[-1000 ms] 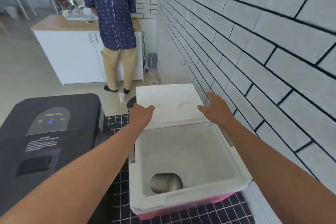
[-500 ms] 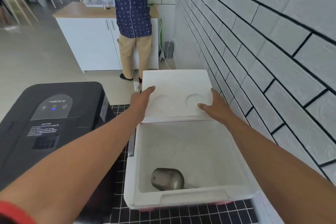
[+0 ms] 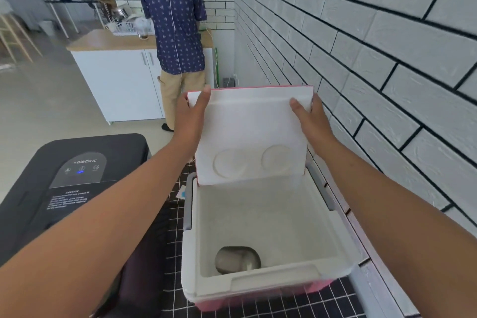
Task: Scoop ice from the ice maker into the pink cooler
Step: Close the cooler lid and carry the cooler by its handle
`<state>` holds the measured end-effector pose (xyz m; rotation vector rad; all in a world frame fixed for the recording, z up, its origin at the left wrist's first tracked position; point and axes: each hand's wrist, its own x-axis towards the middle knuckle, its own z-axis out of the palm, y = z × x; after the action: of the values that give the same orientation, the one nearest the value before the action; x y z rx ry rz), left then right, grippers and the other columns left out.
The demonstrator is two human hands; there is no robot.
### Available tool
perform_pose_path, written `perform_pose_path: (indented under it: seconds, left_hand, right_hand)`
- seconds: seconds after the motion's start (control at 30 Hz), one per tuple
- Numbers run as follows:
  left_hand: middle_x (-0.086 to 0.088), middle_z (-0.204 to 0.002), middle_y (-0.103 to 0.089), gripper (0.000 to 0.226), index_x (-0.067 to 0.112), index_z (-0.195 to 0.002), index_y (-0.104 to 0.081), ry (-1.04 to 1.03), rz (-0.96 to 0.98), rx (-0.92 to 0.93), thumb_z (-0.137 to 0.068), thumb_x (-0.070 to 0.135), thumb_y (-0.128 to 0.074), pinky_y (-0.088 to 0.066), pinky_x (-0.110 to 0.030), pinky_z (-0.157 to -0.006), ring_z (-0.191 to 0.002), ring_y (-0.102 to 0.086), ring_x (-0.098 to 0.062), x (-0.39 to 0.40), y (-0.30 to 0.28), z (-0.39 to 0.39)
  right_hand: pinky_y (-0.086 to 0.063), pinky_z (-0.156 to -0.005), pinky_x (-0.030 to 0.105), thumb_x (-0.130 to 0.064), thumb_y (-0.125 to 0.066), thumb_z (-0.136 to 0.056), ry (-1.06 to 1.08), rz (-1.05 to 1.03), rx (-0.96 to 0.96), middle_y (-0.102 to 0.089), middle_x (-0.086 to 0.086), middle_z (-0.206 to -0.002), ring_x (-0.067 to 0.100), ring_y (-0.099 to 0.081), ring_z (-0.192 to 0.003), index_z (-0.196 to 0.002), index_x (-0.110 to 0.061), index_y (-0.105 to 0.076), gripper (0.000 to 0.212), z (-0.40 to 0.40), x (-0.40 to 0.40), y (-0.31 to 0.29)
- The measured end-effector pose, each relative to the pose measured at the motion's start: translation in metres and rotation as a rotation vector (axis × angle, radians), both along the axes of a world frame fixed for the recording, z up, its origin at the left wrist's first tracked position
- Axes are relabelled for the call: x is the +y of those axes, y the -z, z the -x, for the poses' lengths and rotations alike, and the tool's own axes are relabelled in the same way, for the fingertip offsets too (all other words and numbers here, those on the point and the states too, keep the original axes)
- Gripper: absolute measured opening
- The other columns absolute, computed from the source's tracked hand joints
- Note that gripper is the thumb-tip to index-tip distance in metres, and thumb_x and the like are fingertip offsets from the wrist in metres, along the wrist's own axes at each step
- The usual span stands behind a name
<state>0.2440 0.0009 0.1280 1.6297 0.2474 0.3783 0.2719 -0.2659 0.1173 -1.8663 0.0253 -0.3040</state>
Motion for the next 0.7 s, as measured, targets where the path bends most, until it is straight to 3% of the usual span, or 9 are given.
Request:
perform_pose_path:
  seconds: [0.1, 0.17, 0.3, 0.37, 0.47, 0.57, 0.63, 0.7]
  left_hand:
    - [0.006, -0.137, -0.046, 0.07, 0.023, -0.14, -0.04, -0.006, -0.036, -0.052, -0.085, 0.065, -0.053, -0.035, -0.031, -0.095, -0.123, -0.043, -0.013, -0.002, -0.013, 0.007]
    - [0.005, -0.135, -0.049, 0.064, 0.021, -0.136, -0.044, -0.009, -0.108, -0.072, -0.087, 0.062, -0.053, -0.037, -0.031, -0.099, -0.121, -0.046, -0.012, -0.004, -0.017, 0.014]
    - [0.015, -0.109, -0.057, 0.039, 0.021, -0.115, -0.055, -0.029, -0.232, -0.158, -0.089, 0.05, -0.06, -0.039, -0.016, -0.079, -0.1, -0.054, 0.002, -0.004, -0.017, 0.034]
    - [0.02, -0.101, -0.058, 0.033, 0.024, -0.108, -0.057, 0.008, -0.29, -0.184, -0.088, 0.05, -0.062, -0.037, -0.005, -0.069, -0.089, -0.052, 0.016, 0.0, -0.017, 0.046]
    - [0.02, -0.099, -0.062, 0.027, 0.027, -0.102, -0.062, 0.065, -0.376, -0.214, -0.087, 0.05, -0.064, -0.041, -0.01, -0.07, -0.089, -0.054, 0.011, 0.008, -0.015, 0.065]
    - [0.015, -0.096, -0.067, 0.022, 0.028, -0.095, -0.069, 0.178, -0.395, -0.228, -0.083, 0.047, -0.07, -0.043, -0.007, -0.066, -0.086, -0.059, 0.002, 0.017, -0.014, 0.082]
    - [0.013, -0.091, -0.069, 0.023, 0.028, -0.092, -0.071, 0.265, -0.441, -0.229, -0.079, 0.047, -0.074, -0.043, -0.007, -0.064, -0.081, -0.059, 0.001, 0.024, -0.016, 0.092]
    - [0.013, -0.088, -0.069, 0.026, 0.031, -0.091, -0.072, 0.358, -0.508, -0.2, -0.075, 0.051, -0.076, -0.043, -0.007, -0.063, -0.077, -0.06, 0.002, 0.029, -0.02, 0.101]
  right_hand:
    - [-0.045, -0.093, 0.033, -0.065, -0.052, -0.082, 0.045, -0.031, -0.007, -0.055, -0.01, -0.126, 0.013, -0.055, -0.113, -0.133, -0.031, -0.042, 0.062, 0.006, 0.002, -0.02]
    - [-0.045, -0.09, 0.033, -0.07, -0.049, -0.08, 0.112, -0.046, 0.012, -0.054, -0.004, -0.127, 0.015, -0.055, -0.111, -0.135, -0.026, -0.04, 0.07, 0.012, 0.003, -0.027]
    - [-0.04, -0.062, 0.025, -0.069, -0.056, -0.077, 0.201, -0.064, -0.014, -0.058, -0.01, -0.098, 0.003, -0.056, -0.084, -0.11, -0.025, -0.048, 0.056, 0.03, 0.002, -0.033]
    - [-0.037, -0.06, 0.023, -0.065, -0.062, -0.075, 0.19, 0.002, -0.022, -0.056, -0.014, -0.092, -0.001, -0.054, -0.08, -0.104, -0.024, -0.05, 0.051, 0.038, -0.003, -0.037]
    - [-0.04, -0.062, 0.024, -0.059, -0.069, -0.071, 0.109, 0.096, 0.011, -0.064, -0.01, -0.09, 0.006, -0.058, -0.079, -0.092, -0.022, -0.062, 0.043, 0.052, -0.014, -0.047]
    - [-0.044, -0.066, 0.022, -0.065, -0.072, -0.063, -0.049, 0.322, 0.029, -0.07, -0.012, -0.082, 0.002, -0.063, -0.079, -0.079, -0.028, -0.072, 0.04, 0.073, -0.025, -0.063]
    - [-0.044, -0.064, 0.019, -0.07, -0.072, -0.057, -0.123, 0.566, 0.019, -0.068, -0.017, -0.078, -0.004, -0.06, -0.078, -0.08, -0.034, -0.074, 0.043, 0.088, -0.026, -0.073]
    - [-0.042, -0.061, 0.023, -0.071, -0.072, -0.057, -0.197, 0.784, 0.006, -0.063, -0.017, -0.069, 0.001, -0.057, -0.069, -0.079, -0.032, -0.073, 0.045, 0.099, -0.021, -0.08]
